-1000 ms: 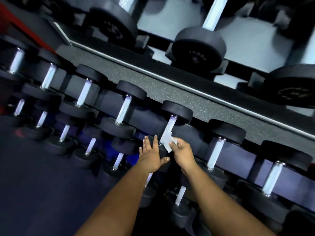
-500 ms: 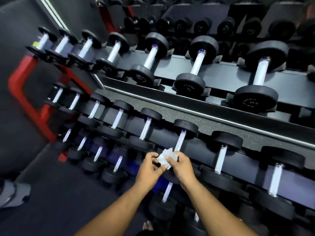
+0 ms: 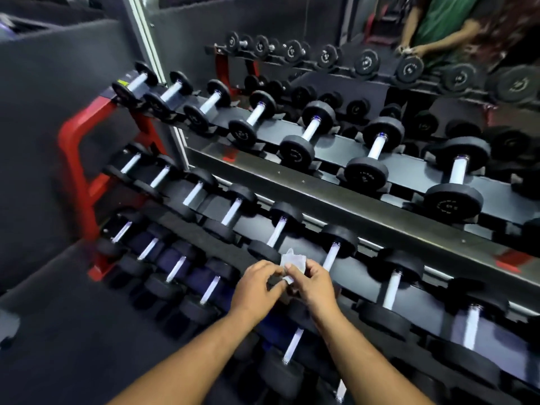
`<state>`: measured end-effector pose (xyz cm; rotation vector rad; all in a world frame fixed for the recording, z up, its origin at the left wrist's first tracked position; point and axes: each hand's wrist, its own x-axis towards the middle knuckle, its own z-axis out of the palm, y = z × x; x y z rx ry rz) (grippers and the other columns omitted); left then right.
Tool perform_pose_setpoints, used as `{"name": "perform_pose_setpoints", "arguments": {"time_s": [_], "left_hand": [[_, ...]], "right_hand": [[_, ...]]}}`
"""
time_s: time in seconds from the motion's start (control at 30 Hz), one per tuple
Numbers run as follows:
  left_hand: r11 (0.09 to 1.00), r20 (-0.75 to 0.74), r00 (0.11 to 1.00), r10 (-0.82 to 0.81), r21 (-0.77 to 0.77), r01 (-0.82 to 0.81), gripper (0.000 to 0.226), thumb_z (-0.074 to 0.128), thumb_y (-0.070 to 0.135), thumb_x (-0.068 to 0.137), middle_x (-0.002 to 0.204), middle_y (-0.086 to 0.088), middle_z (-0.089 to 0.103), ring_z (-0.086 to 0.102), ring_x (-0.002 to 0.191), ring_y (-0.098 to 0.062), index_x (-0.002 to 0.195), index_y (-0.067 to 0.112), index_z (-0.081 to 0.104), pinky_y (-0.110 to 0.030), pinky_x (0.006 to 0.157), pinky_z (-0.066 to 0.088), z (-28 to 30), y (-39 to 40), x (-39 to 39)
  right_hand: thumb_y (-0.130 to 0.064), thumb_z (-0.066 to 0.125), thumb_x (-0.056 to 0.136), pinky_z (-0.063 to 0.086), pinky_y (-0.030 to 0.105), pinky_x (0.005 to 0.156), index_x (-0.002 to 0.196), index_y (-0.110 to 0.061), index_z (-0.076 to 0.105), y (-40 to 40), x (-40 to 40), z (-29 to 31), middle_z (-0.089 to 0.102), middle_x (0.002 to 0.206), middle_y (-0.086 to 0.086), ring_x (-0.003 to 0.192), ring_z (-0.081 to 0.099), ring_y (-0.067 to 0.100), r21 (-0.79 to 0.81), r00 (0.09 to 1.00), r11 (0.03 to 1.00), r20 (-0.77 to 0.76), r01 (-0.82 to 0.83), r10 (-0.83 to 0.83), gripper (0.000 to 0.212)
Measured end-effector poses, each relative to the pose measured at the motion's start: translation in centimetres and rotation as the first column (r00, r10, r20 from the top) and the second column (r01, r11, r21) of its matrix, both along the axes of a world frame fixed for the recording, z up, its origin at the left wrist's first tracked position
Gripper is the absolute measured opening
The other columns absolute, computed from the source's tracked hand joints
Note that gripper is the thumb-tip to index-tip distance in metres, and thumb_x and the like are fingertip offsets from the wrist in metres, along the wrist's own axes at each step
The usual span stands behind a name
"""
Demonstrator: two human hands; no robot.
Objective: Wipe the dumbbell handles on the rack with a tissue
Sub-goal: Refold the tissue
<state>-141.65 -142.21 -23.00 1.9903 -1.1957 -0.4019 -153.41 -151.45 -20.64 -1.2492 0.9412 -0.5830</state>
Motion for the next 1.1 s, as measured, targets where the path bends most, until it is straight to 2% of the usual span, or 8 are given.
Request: {"name": "perform_pose_setpoints", "arguments": {"time_s": [0.1, 0.23, 0.33, 0.53, 0.7, 0.87, 0.97, 1.1], "left_hand": [[0.996, -0.096, 0.995, 0.005, -0.085, -0.014, 0.019, 0.064, 0.046, 0.085, 0.097, 0.019, 0.065, 0.062, 0.093, -0.004, 0.095, 0.031, 0.07, -0.032, 0.081, 0.053, 0.2, 2.3, 1.5], [0.991, -0.317, 0.948, 0.022, -0.118, -0.063, 0.007, 0.076, 0.031, 0.089, 0.089, 0.01, 0.073, 0.068, 0.087, -0.007, 0.092, 0.026, 0.071, -0.029, 0.081, 0.054, 0.4, 5.5, 3.7], [0.986, -0.46, 0.888, 0.004, -0.144, -0.079, 0.008, 0.071, 0.03, 0.09, 0.088, 0.003, 0.075, 0.071, 0.087, -0.019, 0.094, 0.024, 0.069, -0.037, 0.082, 0.056, 1.1, 6.9, 4.5], [0.98, -0.515, 0.856, 0.031, -0.153, -0.128, 0.012, 0.065, 0.017, 0.098, 0.068, 0.013, 0.07, 0.062, 0.059, -0.006, 0.088, 0.023, 0.065, -0.021, 0.063, 0.05, 3.4, 7.4, 4.8], [0.974, -0.564, 0.825, 0.04, -0.16, -0.157, 0.012, 0.065, 0.018, 0.099, 0.068, 0.009, 0.067, 0.059, 0.064, -0.009, 0.087, 0.019, 0.066, -0.023, 0.062, 0.049, 5.0, 6.7, 4.3], [0.977, -0.645, 0.762, 0.056, -0.12, -0.174, 0.016, 0.062, 0.024, 0.101, 0.075, 0.006, 0.069, 0.059, 0.064, -0.006, 0.101, 0.009, 0.068, -0.027, 0.062, 0.047, 5.8, 5.0, 2.8], [0.976, -0.644, 0.761, 0.077, -0.107, -0.189, 0.02, 0.061, 0.024, 0.101, 0.074, 0.004, 0.068, 0.057, 0.062, -0.005, 0.102, 0.004, 0.066, -0.025, 0.062, 0.046, 6.0, 4.0, 1.9], [0.965, -0.639, 0.755, 0.145, -0.078, -0.252, 0.02, 0.057, 0.023, 0.103, 0.079, -0.001, 0.067, 0.057, 0.068, -0.009, 0.102, 0.005, 0.065, -0.024, 0.06, 0.046, 5.7, 3.0, 0.9]], "right_hand": [[-0.029, 0.07, 0.092, 0.045, 0.043, 0.07, 0.083, -0.014, 0.071, 2.1, 0.5, 1.0, 0.067, 0.077, 0.012, 0.072, 0.058, 0.027, 0.052, 0.999, 0.998, 0.037, -0.041, 0.039, 0.017], [-0.035, 0.074, 0.089, 0.042, 0.041, 0.068, 0.081, -0.017, 0.069, 5.1, 1.9, 2.1, 0.066, 0.077, 0.014, 0.072, 0.055, 0.027, 0.036, 0.997, 0.997, 0.044, -0.066, 0.064, 0.021], [-0.029, 0.074, 0.089, 0.042, 0.027, 0.057, 0.098, -0.01, 0.071, 6.8, 3.0, 2.5, 0.066, 0.074, 0.009, 0.064, 0.053, 0.019, 0.016, 0.994, 0.998, 0.087, -0.067, 0.065, 0.021], [-0.01, 0.072, 0.09, 0.047, 0.02, 0.055, 0.101, -0.007, 0.073, 7.5, 4.1, 3.0, 0.072, 0.078, 0.008, 0.064, 0.059, 0.012, -0.061, 0.999, 0.998, 0.036, -0.013, 0.015, 0.012], [-0.021, 0.068, 0.094, 0.047, 0.016, 0.063, 0.098, -0.012, 0.072, 5.9, 3.3, 3.3, 0.074, 0.089, 0.001, 0.071, 0.061, 0.004, -0.152, 0.995, 0.983, -0.004, -0.099, 0.099, 0.01], [-0.036, 0.078, 0.084, 0.051, 0.022, 0.074, 0.091, -0.026, 0.069, 4.4, 2.3, 2.9, 0.071, 0.085, -0.012, 0.079, 0.064, 0.002, -0.396, 0.984, 0.903, -0.115, -0.169, 0.134, 0.015], [-0.037, 0.077, 0.085, 0.052, 0.021, 0.075, 0.086, -0.029, 0.071, 3.1, 1.5, 2.4, 0.071, 0.084, -0.017, 0.081, 0.066, 0.001, -0.445, 0.986, 0.884, -0.138, -0.147, 0.094, 0.01], [-0.027, 0.074, 0.088, 0.05, 0.022, 0.078, 0.086, -0.025, 0.073, 1.8, 0.6, 1.8, 0.072, 0.087, -0.011, 0.084, 0.065, 0.002, -0.437, 0.984, 0.883, -0.118, -0.17, 0.131, 0.003]]}}
